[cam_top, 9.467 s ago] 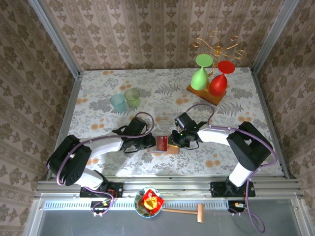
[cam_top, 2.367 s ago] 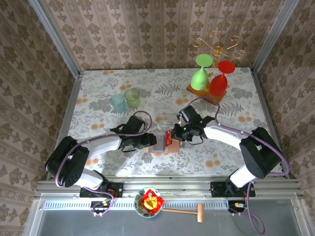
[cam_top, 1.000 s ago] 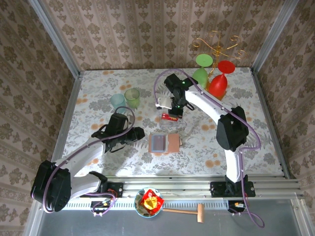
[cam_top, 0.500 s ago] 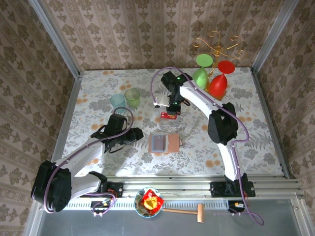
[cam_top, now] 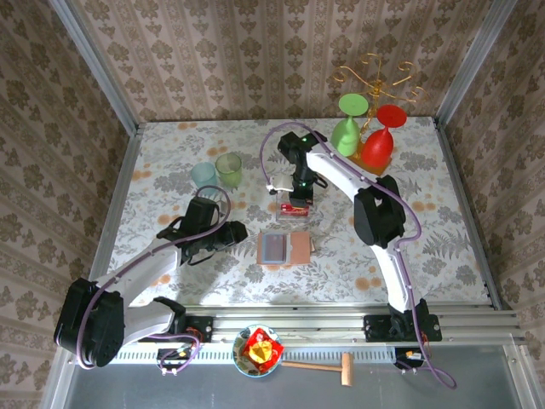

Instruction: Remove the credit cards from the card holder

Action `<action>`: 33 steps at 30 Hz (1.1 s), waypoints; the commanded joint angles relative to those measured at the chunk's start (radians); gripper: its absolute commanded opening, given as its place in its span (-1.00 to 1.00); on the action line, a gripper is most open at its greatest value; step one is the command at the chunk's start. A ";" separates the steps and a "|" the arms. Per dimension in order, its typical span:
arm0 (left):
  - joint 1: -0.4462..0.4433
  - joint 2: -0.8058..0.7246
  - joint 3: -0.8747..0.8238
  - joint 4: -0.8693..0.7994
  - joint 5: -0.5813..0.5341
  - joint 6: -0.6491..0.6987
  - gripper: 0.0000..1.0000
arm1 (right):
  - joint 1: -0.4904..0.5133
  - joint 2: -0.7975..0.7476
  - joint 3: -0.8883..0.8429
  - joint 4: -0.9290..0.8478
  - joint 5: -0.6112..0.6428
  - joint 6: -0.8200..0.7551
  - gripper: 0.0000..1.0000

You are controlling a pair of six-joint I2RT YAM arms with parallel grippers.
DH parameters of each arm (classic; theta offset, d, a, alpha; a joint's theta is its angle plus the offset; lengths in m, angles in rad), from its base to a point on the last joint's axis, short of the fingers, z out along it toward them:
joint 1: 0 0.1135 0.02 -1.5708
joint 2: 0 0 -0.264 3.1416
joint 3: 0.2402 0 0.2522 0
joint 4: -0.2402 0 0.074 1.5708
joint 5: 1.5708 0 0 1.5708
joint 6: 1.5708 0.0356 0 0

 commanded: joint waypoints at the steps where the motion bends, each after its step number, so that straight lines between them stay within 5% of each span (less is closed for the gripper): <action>1: 0.010 0.005 -0.013 0.003 -0.001 0.018 -0.09 | -0.007 0.044 0.040 -0.078 -0.037 -0.023 -1.00; 8: 0.013 0.011 -0.010 0.001 0.001 0.021 -0.09 | -0.015 0.088 0.082 -0.118 -0.072 -0.025 -0.98; 21: 0.016 0.033 0.005 0.023 0.011 0.022 -0.09 | -0.032 0.019 0.141 -0.111 -0.108 0.034 -0.55; 33: 0.006 0.098 0.042 0.071 0.055 0.021 -0.10 | -0.030 -0.289 -0.250 0.274 -0.101 0.331 -0.48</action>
